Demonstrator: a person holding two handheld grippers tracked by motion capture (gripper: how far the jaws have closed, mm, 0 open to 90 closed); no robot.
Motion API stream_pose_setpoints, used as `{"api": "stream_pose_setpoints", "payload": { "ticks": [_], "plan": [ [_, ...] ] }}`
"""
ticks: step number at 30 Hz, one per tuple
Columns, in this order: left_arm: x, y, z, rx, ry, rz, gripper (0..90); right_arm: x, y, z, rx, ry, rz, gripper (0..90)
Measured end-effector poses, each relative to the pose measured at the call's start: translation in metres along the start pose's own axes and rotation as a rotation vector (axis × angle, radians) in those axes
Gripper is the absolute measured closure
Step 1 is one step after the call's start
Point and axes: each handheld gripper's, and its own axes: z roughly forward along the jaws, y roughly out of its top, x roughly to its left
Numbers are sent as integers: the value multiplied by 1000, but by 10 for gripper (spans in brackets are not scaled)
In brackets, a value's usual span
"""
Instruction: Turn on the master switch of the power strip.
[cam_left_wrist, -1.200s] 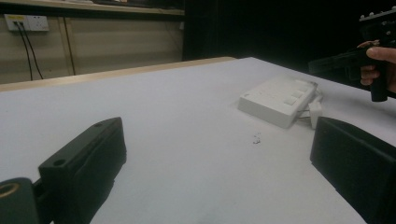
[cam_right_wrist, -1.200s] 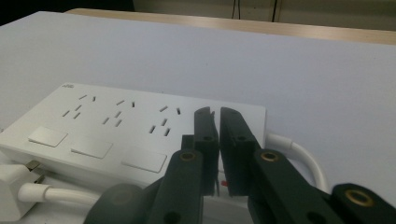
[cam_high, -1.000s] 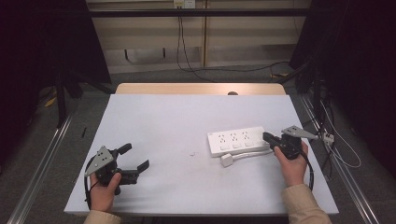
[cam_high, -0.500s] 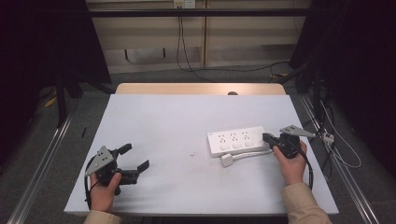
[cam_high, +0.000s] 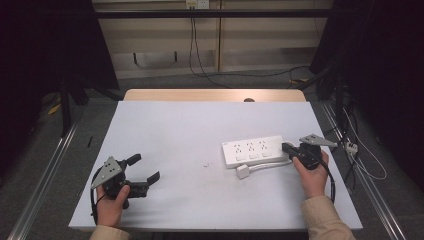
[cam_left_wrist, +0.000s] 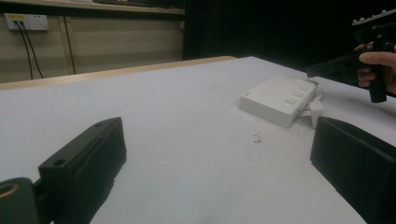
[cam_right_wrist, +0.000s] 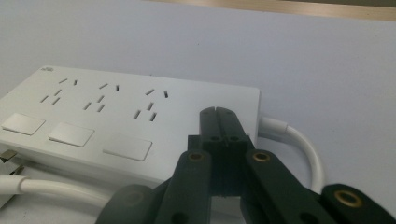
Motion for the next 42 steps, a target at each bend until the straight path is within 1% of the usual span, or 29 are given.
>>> {"api": "stream_pose_setpoints", "payload": {
  "ticks": [12, 23, 42],
  "plan": [
    [-1, 0, 0, -2, 1, -1, 33, 0, 0, 1, 1, -2, -6, 900],
    [0, 1, -1, -2, 2, 6, 33, 0, 0, 3, 7, -6, -11, 900],
    [0, 0, -1, -2, 3, 0, 33, 0, -1, 4, 11, -17, -21, 900]
  ]
}}
